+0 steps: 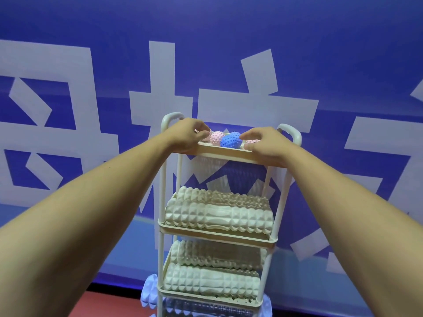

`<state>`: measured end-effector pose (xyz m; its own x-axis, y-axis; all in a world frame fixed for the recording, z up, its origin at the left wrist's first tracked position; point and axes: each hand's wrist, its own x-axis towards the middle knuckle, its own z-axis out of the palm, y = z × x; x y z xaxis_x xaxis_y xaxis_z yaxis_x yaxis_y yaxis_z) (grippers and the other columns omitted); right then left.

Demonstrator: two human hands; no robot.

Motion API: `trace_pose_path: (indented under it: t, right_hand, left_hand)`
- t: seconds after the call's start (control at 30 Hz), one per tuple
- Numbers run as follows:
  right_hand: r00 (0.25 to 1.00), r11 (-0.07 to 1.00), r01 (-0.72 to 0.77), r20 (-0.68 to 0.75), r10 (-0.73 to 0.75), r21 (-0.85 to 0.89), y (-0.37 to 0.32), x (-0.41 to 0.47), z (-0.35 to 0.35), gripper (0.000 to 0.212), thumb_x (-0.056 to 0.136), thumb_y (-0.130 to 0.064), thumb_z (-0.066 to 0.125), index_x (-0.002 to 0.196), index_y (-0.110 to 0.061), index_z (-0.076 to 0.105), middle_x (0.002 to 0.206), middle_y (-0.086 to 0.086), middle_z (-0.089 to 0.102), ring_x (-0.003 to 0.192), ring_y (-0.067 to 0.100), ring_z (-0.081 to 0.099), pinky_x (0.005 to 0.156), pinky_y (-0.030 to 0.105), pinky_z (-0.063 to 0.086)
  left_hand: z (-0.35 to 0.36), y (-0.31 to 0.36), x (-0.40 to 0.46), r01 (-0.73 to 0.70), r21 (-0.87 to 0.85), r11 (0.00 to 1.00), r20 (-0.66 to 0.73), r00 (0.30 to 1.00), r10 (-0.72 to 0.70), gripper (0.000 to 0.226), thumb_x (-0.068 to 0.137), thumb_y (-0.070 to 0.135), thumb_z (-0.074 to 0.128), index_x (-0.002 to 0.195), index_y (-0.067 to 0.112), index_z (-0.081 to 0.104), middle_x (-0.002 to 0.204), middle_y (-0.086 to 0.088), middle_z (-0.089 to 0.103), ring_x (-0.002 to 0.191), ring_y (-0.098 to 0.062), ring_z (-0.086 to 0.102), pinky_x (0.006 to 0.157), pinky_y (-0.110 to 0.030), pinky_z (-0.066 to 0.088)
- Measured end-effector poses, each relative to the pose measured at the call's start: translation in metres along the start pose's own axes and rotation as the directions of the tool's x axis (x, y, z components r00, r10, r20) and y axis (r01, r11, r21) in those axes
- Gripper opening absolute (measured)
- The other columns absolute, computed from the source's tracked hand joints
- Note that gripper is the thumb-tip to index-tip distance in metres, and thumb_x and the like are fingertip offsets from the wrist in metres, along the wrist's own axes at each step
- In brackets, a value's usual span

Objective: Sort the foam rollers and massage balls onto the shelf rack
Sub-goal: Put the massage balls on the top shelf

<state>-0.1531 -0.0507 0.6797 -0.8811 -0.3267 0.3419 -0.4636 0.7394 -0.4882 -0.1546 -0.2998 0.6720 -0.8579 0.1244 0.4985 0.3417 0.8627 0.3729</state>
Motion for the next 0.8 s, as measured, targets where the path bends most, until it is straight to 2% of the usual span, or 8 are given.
trace_pose_path:
  t: [0.1,0.2,0.33,0.47,0.57,0.63,0.73,0.8]
  right_hand:
    - [1.000,1.000,-0.006,-0.014,0.005,-0.029,0.000,0.000,0.001,0.033,0.096,-0.026,0.059,0.127,-0.027,0.066,0.141,-0.007,0.057,0.129,0.015,0.051,0.102,0.029,0.043]
    - [0.999,0.997,-0.012,-0.050,0.008,-0.073,0.002,0.001,0.004,0.029,0.094,-0.033,0.058,0.121,-0.032,0.067,0.135,-0.010,0.061,0.123,0.014,0.055,0.101,0.037,0.048]
    - [0.989,0.986,-0.008,-0.147,-0.017,-0.167,-0.003,-0.009,0.007,0.032,0.095,-0.047,0.051,0.122,-0.036,0.064,0.126,-0.014,0.066,0.112,0.010,0.061,0.089,0.042,0.056]
    - [0.970,0.979,0.051,-0.225,-0.097,-0.200,-0.013,-0.025,0.007,0.037,0.097,-0.052,0.046,0.125,-0.034,0.062,0.128,-0.013,0.065,0.116,0.013,0.060,0.094,0.044,0.053]
    - [0.974,0.960,0.085,-0.180,-0.136,-0.267,-0.026,-0.041,0.007,0.037,0.098,-0.049,0.046,0.129,-0.032,0.059,0.133,-0.009,0.061,0.119,0.018,0.058,0.094,0.045,0.051]
    - [0.976,0.943,0.105,-0.150,-0.159,-0.316,-0.034,-0.056,0.009,0.037,0.100,-0.044,0.048,0.132,-0.030,0.058,0.135,-0.005,0.059,0.121,0.020,0.055,0.095,0.042,0.049]
    - [0.957,0.922,0.175,-0.162,-0.242,-0.345,-0.045,-0.091,0.020,0.035,0.098,-0.038,0.050,0.130,-0.027,0.060,0.130,-0.002,0.061,0.120,0.022,0.055,0.097,0.044,0.047]
    - [0.948,0.913,0.218,-0.147,-0.282,-0.346,-0.048,-0.117,0.035,0.034,0.097,-0.037,0.051,0.127,-0.026,0.061,0.125,-0.003,0.062,0.116,0.021,0.056,0.095,0.044,0.049]
  left_hand:
    - [0.000,0.000,-0.001,-0.004,0.008,1.000,-0.001,1.000,0.004,0.035,0.101,0.032,0.052,0.132,0.017,0.060,0.132,-0.003,0.062,0.101,-0.011,0.055,0.062,-0.012,0.040]
    - [0.003,0.003,-0.007,-0.005,0.022,1.000,-0.059,0.998,0.007,0.033,0.102,0.031,0.051,0.130,0.016,0.061,0.130,-0.001,0.063,0.100,-0.010,0.055,0.061,-0.014,0.040]
    - [0.001,0.015,-0.020,-0.036,0.063,0.997,-0.143,0.989,0.045,0.033,0.103,0.032,0.050,0.131,0.018,0.058,0.135,-0.004,0.060,0.115,-0.017,0.059,0.079,-0.024,0.044]
    - [-0.011,0.028,-0.036,-0.044,0.148,0.988,-0.138,0.988,0.065,0.039,0.103,0.043,0.044,0.133,0.022,0.057,0.139,-0.001,0.057,0.119,-0.018,0.057,0.086,-0.026,0.043]
    - [-0.018,0.036,-0.057,-0.040,0.152,0.988,-0.085,0.995,0.053,0.040,0.102,0.046,0.044,0.132,0.023,0.057,0.138,-0.002,0.057,0.117,-0.017,0.057,0.087,-0.028,0.045]
    - [-0.021,0.042,-0.078,-0.046,0.144,0.988,-0.047,0.997,0.053,0.041,0.102,0.046,0.044,0.133,0.022,0.057,0.139,-0.002,0.055,0.120,-0.020,0.055,0.094,-0.033,0.045]
    - [-0.020,0.053,-0.119,-0.096,0.153,0.984,-0.064,0.992,0.107,0.040,0.100,0.047,0.046,0.130,0.023,0.058,0.133,-0.001,0.058,0.120,-0.021,0.055,0.098,-0.043,0.047]
    - [-0.012,0.058,-0.152,-0.104,0.133,0.986,-0.022,0.994,0.107,0.040,0.100,0.046,0.047,0.131,0.023,0.058,0.134,0.000,0.057,0.118,-0.020,0.056,0.098,-0.042,0.047]
